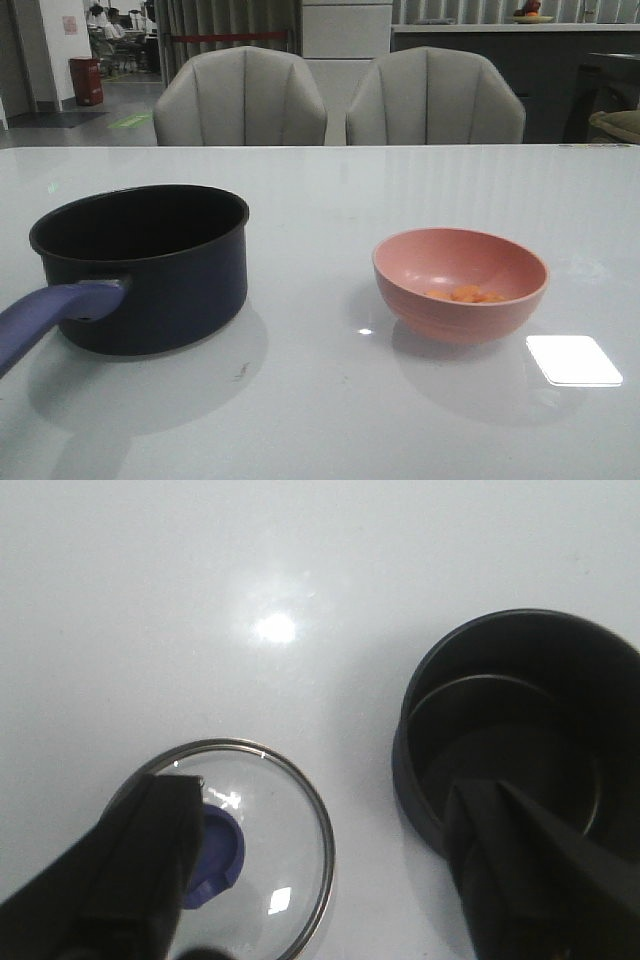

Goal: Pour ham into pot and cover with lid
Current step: 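Lift the glass lid off the saucepan with the left gripper and set it aside, then move the right gripper above the pink bowl of ham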

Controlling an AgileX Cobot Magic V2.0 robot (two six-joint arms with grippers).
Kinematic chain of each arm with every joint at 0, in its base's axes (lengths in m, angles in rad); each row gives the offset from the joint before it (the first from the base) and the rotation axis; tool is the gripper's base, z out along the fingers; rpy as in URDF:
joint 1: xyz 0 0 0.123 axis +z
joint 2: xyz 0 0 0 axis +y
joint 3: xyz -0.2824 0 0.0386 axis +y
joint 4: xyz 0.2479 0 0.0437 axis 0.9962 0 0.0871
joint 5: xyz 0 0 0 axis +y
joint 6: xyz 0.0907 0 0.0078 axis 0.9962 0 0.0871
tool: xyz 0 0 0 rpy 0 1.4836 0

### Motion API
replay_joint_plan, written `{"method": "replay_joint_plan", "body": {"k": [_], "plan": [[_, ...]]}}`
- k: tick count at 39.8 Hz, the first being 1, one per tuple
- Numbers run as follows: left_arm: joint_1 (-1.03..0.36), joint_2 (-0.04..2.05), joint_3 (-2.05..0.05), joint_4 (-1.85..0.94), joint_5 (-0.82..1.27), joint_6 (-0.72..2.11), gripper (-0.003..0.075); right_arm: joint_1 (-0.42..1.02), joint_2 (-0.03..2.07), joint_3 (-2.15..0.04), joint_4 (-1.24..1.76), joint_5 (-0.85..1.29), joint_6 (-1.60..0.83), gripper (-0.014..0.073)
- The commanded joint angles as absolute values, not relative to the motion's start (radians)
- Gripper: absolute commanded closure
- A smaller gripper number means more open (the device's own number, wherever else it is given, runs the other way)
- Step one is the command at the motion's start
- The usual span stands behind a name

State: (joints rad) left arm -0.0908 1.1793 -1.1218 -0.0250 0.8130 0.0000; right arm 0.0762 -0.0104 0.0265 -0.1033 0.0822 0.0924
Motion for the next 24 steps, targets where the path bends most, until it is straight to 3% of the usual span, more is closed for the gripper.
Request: {"method": "replay_joint_plan", "body": {"k": [1, 14, 24], "plan": [[-0.125, 1.079, -1.095, -0.026, 0.703, -0.007, 0.0211, 0.069, -0.031, 0.022, -0.117, 0.000, 0.093, 0.0454], [-0.205, 0.676, -0.791, 0.000, 0.499, -0.007, 0.0211, 0.069, -0.031, 0.022, -0.114, 0.000, 0.093, 0.0454], [-0.205, 0.303, -0.569, -0.006, 0.483, -0.007, 0.0211, 0.069, -0.031, 0.022, -0.098, 0.000, 0.093, 0.0454]]}}
